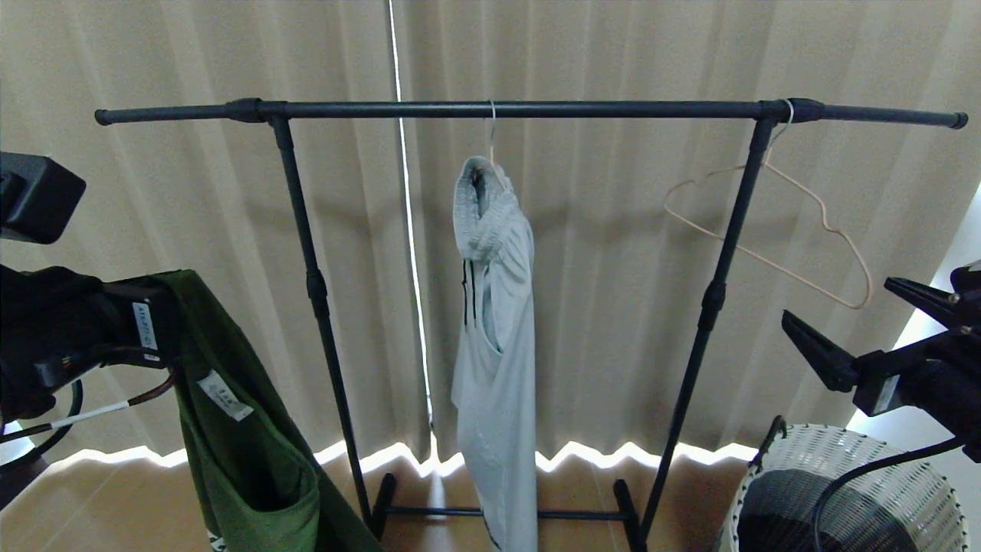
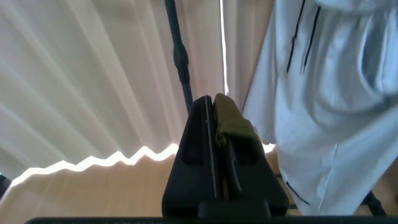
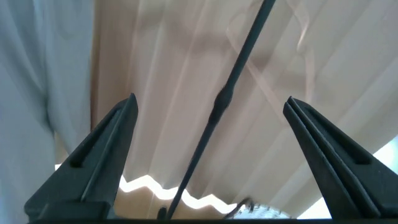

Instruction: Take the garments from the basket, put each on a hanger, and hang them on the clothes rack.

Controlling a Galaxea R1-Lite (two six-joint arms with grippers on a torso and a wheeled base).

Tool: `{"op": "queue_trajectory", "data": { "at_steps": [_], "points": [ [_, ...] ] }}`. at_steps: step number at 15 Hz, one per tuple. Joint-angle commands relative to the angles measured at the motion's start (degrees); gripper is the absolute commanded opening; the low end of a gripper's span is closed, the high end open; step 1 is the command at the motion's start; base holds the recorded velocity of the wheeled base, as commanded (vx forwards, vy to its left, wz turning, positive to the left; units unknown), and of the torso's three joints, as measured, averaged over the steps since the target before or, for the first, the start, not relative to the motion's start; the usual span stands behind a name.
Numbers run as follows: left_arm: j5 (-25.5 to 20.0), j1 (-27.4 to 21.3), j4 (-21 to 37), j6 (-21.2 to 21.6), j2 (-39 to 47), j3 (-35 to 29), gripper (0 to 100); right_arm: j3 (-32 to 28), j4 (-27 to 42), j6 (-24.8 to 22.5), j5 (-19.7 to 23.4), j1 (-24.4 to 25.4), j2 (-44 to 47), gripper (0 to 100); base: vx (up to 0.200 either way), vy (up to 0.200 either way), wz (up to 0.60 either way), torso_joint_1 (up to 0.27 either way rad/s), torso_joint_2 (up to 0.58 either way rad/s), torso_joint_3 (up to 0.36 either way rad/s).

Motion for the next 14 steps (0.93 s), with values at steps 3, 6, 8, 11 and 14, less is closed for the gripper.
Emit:
{"op": "queue_trajectory", "data": {
  "at_steps": [3,6,8,11,14],
  "points": [
    [0.0,0.0,0.0,0.0,0.2,0.5,0,0.1,0.0,0.0,0.0,0.0,0.1,100,0.0,0.0,0.0,0.297,-0.48,-0.266],
    [-0.1,0.0,-0.1,0.1,0.0,0.8,0,0.7,-0.1,-0.1,0.0,0.0,-0.3,100,0.0,0.0,0.0,0.246,-0.5,-0.255],
    [-0.1,0.2,-0.1,0.1,-1.1,2.0,0,1.1,0.3,-0.2,0.1,0.0,-3.1,100,0.0,0.0,0.0,0.249,-0.51,-0.268],
    [-0.3,0.2,-0.2,0.3,-2.8,3.8,0,-0.9,7.2,-3.0,-0.8,-0.9,-4.9,100,0.0,0.0,0.0,0.188,-0.38,-0.193],
    [-0.3,0.3,-0.4,2.1,-3.8,5.1,0,-12.9,33.9,-4.0,-0.5,-4.0,-9.4,100,0.0,0.0,0.0,0.032,-0.07,-0.031]
  ]
}}
